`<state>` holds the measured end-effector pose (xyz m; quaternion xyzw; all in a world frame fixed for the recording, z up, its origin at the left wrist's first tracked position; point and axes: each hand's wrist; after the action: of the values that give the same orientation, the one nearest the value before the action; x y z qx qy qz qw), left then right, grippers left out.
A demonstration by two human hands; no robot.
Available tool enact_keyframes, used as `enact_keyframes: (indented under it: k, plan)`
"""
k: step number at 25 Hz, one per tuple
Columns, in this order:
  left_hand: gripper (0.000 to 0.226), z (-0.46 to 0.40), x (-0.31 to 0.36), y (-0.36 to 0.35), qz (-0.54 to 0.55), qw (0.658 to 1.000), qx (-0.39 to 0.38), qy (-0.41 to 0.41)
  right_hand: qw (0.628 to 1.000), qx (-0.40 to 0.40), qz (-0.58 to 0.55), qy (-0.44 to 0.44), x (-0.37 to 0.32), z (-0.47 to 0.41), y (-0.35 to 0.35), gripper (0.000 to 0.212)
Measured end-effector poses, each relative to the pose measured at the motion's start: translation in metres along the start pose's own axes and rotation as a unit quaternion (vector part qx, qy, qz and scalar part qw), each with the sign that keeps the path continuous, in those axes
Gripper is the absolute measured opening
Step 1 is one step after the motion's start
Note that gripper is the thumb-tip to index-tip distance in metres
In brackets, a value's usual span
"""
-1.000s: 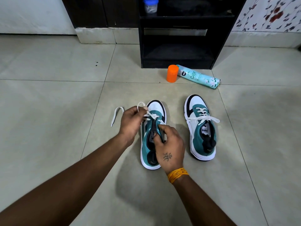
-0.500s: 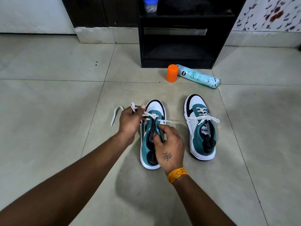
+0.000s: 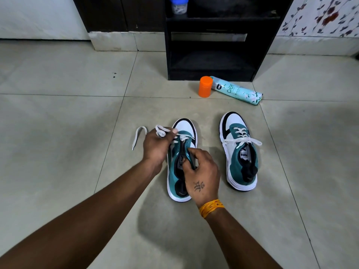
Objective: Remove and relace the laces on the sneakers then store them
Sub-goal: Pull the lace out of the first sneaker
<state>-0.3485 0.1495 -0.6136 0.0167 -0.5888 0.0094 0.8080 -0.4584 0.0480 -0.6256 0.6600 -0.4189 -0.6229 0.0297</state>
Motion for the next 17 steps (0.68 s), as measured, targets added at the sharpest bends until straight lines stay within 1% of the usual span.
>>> enact_keyframes:
  k: [1, 2, 3, 4, 6, 7, 8, 10, 11, 12, 13, 14, 15, 16, 17]
  plan:
    - [0.011, 0.002, -0.002, -0.001, -0.032, 0.999, -0.009, -0.014, 1.0, -0.002, 0.0, 0.0, 0.0, 0.0, 0.0, 0.031]
    - [0.009, 0.0, -0.003, -0.002, -0.045, 0.999, 0.004, -0.021, 1.0, -0.002, 0.0, 0.001, 0.001, 0.0, 0.0, 0.031]
    - [0.009, -0.004, -0.004, -0.002, -0.031, 0.999, 0.028, -0.015, 1.0, -0.002, 0.001, 0.0, 0.001, 0.0, 0.0, 0.031]
    - [0.01, -0.01, -0.004, 0.0, 0.012, 0.998, 0.054, 0.005, 1.0, -0.001, 0.0, 0.0, 0.001, 0.0, 0.0, 0.031]
    - [0.011, -0.019, -0.009, 0.008, 0.106, 0.985, 0.121, 0.064, 1.0, 0.001, -0.006, -0.002, 0.002, 0.001, 0.0, 0.031]
    - [0.008, -0.023, -0.013, 0.014, 0.114, 0.978, 0.156, 0.083, 1.0, 0.0, -0.008, -0.005, 0.001, 0.001, 0.0, 0.031]
    - [0.013, -0.025, -0.018, 0.021, 0.082, 0.973, 0.192, 0.095, 1.0, -0.002, -0.01, -0.008, 0.001, 0.001, -0.001, 0.031]
    - [0.036, -0.018, -0.022, 0.027, -0.016, 0.966, 0.241, 0.091, 1.0, -0.001, -0.015, -0.009, 0.002, 0.001, -0.001, 0.031]
    - [0.049, -0.008, -0.019, 0.026, -0.047, 0.963, 0.253, 0.078, 1.0, -0.001, -0.018, -0.007, 0.003, 0.001, 0.0, 0.031]
    - [0.06, 0.004, -0.016, 0.025, -0.073, 0.961, 0.264, 0.045, 1.0, -0.003, -0.021, -0.005, 0.004, 0.0, 0.0, 0.031]
    - [0.065, 0.016, -0.015, 0.022, -0.101, 0.957, 0.271, -0.013, 1.0, -0.007, -0.023, -0.004, 0.005, -0.001, 0.001, 0.03]
    - [0.061, 0.029, -0.013, 0.019, -0.129, 0.952, 0.263, -0.089, 1.0, -0.012, -0.024, -0.004, 0.004, -0.002, 0.001, 0.03]
    - [0.05, 0.04, -0.018, 0.015, -0.142, 0.947, 0.237, -0.165, 1.0, -0.017, -0.024, -0.003, 0.005, -0.004, 0.002, 0.029]
    - [0.036, 0.051, -0.022, 0.011, -0.145, 0.946, 0.195, -0.215, 1.0, -0.022, -0.021, 0.001, 0.004, -0.006, 0.003, 0.029]
    - [0.027, 0.059, -0.025, 0.008, -0.143, 0.95, 0.149, -0.232, 0.999, -0.029, -0.015, 0.01, 0.004, -0.009, 0.004, 0.03]
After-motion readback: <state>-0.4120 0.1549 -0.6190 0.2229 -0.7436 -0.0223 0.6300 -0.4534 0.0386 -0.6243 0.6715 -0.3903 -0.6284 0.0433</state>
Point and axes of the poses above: each hand's wrist, its own z-axis away from the middle knuckle, its own y-axis out of the back of the hand, x = y × z, and after that the axes turned 2 degrees about y, right-handed
